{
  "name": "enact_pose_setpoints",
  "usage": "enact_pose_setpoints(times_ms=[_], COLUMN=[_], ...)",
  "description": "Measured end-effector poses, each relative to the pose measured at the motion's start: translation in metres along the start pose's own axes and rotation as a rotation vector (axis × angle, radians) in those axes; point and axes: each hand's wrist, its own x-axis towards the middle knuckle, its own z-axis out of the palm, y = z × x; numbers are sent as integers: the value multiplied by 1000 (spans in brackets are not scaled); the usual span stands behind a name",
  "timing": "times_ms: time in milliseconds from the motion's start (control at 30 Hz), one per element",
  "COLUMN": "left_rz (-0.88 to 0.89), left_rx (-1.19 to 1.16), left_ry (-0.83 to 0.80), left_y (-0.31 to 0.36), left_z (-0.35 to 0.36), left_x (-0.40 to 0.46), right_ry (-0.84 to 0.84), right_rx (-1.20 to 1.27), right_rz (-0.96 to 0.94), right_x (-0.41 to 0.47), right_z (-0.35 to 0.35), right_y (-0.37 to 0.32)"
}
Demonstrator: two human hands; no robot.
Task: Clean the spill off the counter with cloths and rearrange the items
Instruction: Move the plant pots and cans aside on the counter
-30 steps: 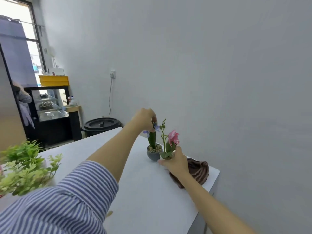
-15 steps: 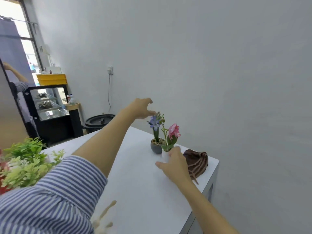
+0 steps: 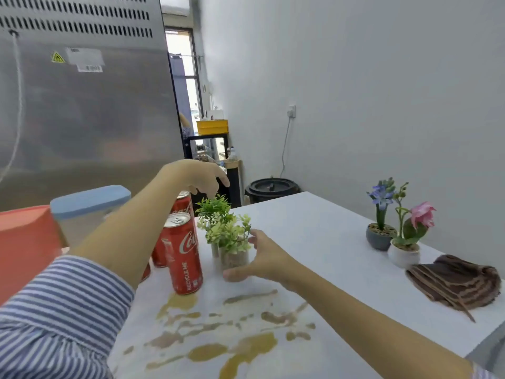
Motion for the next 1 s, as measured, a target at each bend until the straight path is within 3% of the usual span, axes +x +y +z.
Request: enact_pose_setpoints(times_ms=[167, 267, 400, 500, 833, 1000], left_rz=[27, 10, 12, 58, 331, 442], left_rx=[101, 62, 40, 1, 7, -40], left_ry=[-47, -107, 80, 122, 179, 268], left_y=[-3, -5, -11, -2, 105, 162], left_z=[31, 47, 53, 45, 39, 55], left_x=[5, 13, 25, 30, 49, 60], right_ry=[286, 321, 401, 489, 855, 943], right_rx=[-28, -115, -116, -128, -85, -90], right_rz=[9, -1, -2, 10, 72, 74], right_x=[33, 37, 25, 11, -32, -52], right_z=[29, 18, -10, -34, -93, -109], right_y=[1, -1, 0, 7, 54, 76])
